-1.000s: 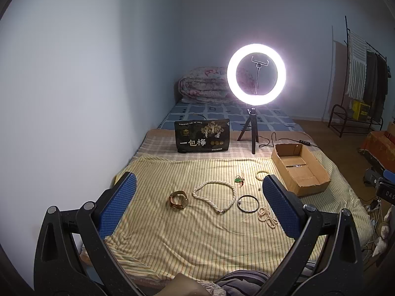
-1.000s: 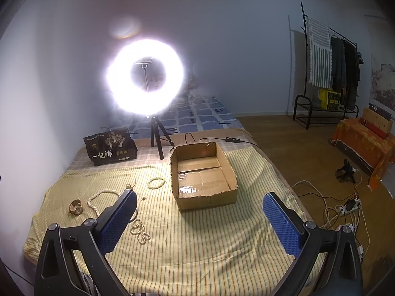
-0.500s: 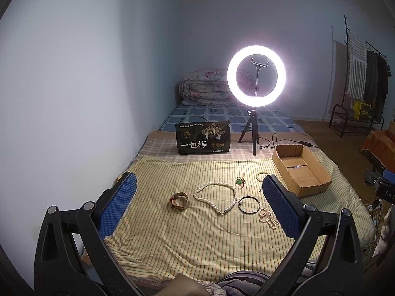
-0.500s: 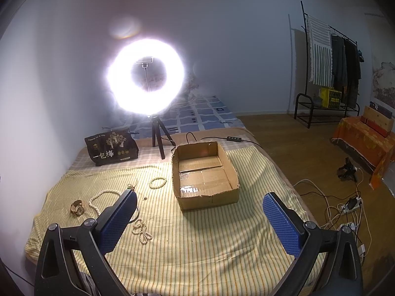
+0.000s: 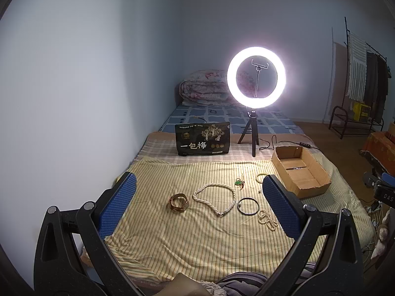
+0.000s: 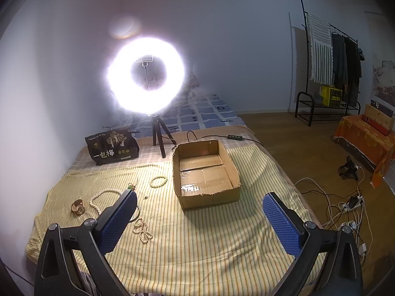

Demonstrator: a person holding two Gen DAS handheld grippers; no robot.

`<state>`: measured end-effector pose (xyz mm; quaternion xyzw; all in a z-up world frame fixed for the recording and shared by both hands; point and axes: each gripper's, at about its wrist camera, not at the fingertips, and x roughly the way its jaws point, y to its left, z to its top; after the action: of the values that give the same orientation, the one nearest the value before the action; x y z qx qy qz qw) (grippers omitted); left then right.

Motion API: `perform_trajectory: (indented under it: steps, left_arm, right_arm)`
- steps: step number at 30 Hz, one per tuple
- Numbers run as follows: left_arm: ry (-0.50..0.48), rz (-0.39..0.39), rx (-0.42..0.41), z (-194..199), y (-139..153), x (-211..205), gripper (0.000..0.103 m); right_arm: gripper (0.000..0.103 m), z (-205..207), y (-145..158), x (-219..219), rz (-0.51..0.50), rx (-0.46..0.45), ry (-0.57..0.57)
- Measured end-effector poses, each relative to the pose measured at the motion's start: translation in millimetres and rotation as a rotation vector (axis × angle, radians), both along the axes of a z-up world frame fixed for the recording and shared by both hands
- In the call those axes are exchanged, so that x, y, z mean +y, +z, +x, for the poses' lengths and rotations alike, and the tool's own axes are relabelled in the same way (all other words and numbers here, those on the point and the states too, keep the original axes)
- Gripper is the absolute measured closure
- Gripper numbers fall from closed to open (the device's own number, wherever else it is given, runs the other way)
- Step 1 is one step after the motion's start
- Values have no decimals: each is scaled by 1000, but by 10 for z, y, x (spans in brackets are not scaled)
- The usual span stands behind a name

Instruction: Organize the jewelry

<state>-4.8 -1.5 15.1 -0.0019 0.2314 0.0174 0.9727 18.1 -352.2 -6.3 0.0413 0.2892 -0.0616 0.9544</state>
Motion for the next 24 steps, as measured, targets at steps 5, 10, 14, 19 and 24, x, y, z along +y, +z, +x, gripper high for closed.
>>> perform_trajectory:
  steps: [5, 10, 14, 19, 24]
  left_arm:
    - [-1, -6, 1, 42, 31, 3, 0]
    - [-1, -6, -1, 38, 29, -2, 0]
    - [-2, -5, -3, 37, 32, -9, 0]
    - [-2, -6, -7, 2, 23, -26, 0]
    - [-3, -8, -5, 1, 15, -27, 0]
  right_arm:
    - [0, -1, -1, -11, 2, 2, -1]
    - [0, 8, -7, -17, 5, 6, -1]
    - [0, 3, -12, -17, 5, 5, 1]
    - [0, 6, -21, -18, 6, 7, 0]
    - [0, 1, -37, -18, 6, 10, -1]
